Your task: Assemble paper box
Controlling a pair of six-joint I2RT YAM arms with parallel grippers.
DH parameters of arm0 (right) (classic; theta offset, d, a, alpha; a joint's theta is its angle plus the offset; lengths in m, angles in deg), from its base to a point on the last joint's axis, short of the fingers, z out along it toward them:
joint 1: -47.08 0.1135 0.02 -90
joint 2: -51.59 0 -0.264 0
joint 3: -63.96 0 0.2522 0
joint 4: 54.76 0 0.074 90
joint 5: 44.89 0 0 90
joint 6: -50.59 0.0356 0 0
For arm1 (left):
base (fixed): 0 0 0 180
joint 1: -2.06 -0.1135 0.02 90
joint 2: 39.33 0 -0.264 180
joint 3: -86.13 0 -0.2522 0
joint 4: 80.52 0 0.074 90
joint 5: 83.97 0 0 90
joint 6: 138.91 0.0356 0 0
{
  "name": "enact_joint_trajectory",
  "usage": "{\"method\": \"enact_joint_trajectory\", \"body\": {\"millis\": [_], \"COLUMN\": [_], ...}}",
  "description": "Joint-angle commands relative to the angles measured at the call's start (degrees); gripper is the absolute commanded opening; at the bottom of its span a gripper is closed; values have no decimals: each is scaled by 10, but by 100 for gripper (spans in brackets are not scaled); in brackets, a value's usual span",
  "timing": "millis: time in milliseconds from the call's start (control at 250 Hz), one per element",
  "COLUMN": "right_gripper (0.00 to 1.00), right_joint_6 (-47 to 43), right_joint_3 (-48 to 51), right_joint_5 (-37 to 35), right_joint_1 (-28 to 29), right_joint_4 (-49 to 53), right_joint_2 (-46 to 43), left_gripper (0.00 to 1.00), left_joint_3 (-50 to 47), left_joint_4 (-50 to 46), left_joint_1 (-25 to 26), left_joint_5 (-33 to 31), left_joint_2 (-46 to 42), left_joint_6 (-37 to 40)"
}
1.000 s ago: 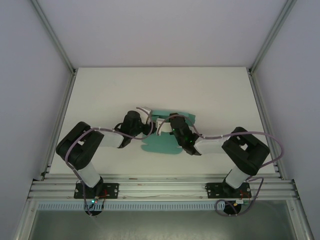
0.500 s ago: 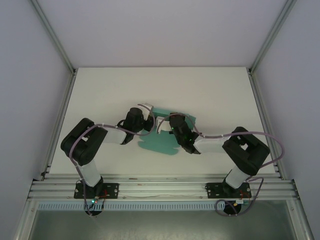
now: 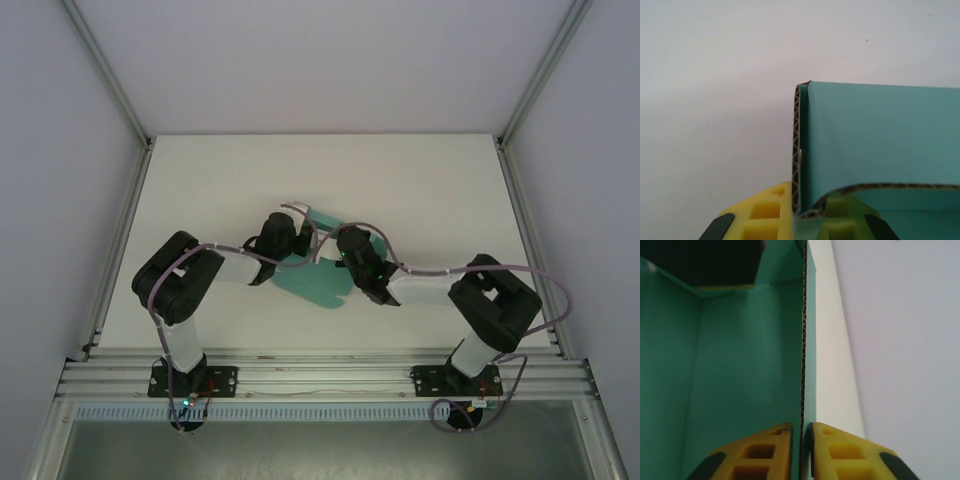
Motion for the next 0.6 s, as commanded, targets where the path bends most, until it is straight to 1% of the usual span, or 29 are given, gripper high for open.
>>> {"method": "enact_joint_trajectory", "body": {"millis": [0,68,100,136,172,200,232,260,296,308,400,480,528,596], "right_gripper": [38,51,54,63,65,72,74,83,97,100,100,100,100,100], "right_joint_6": [96,141,162,184,206,229,253,281,325,338,438,545,569,580], "right_joint_3": [-1,2,5,7,9,9,7,5,0,-3,-38,-87,-129,-177], "right_joint_5": [44,68,83,107,137,159,183,201,222,230,273,278,311,346], "right_joint_1": [-7,-15,-21,-28,-37,-47,-57,-67,-82,-88,-127,-159,-174,-179], "right_joint_4": [84,120,139,164,191,209,229,241,252,257,276,286,328,368], "right_joint_2": [-55,-100,-123,-150,-177,-197,-217,-231,-242,-245,-245,-215,-186,-145], "left_gripper": [0,0,0,0,0,0,0,0,0,0,0,0,0,0], "left_joint_3": [-6,-14,-18,-21,-23,-25,-30,-35,-40,-41,-41,-41,-41,-41], "left_joint_4": [22,28,34,37,37,40,48,59,71,74,83,92,95,97], "left_joint_1": [3,3,3,3,3,3,3,3,4,4,5,6,6,8], "left_joint_5": [-6,8,20,27,35,41,46,49,55,58,80,102,107,114], "left_joint_2": [0,-5,-6,-7,-9,-10,-10,-10,-9,-9,-6,-2,0,3], "left_joint_6": [0,9,15,17,22,27,30,31,36,36,38,39,41,43]}}
